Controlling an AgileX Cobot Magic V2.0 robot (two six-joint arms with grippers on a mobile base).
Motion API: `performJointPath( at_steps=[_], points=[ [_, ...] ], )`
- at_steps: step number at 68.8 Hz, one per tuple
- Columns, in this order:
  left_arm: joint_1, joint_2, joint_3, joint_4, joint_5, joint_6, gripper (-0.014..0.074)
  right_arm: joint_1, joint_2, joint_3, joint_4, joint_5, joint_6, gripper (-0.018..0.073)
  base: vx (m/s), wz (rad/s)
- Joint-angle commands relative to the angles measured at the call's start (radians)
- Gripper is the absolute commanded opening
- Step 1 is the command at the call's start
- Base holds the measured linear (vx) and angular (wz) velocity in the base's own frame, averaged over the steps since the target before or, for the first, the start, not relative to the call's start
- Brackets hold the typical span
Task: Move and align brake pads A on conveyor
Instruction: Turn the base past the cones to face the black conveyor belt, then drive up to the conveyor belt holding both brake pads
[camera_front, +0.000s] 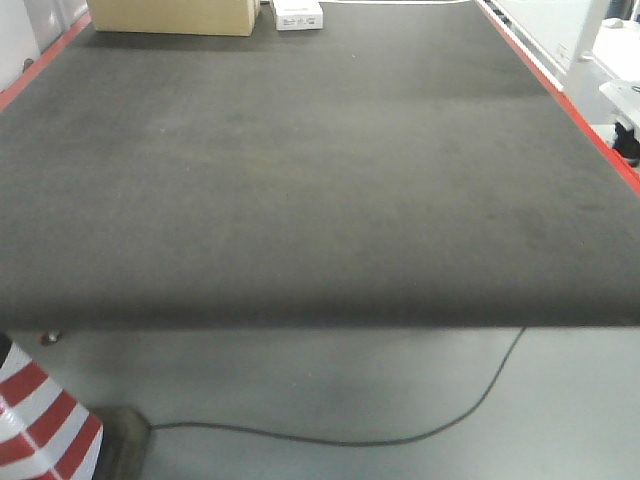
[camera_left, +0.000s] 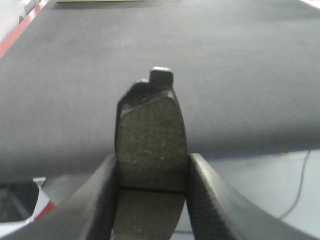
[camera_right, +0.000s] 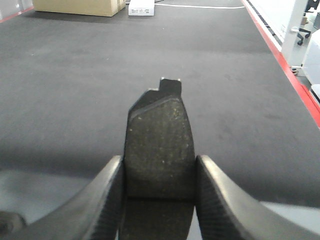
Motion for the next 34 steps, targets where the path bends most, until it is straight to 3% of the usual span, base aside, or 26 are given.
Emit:
performJointPath(
  at_steps=[1,34],
  points=[
    [-0.004,0.008,-0.028,-0.001,-0.097,-0.008,-0.0006,-0.002,0.002,-0.030,-0.007,-0.097,-0.004,-0.0007,0.38,0.05],
    [-0.004,0.008,-0.028,-0.001,-0.097,-0.008,-0.0006,-0.002,0.002,-0.030,-0.007,-0.097,-0.004,-0.0007,0.37,0.01]
  ],
)
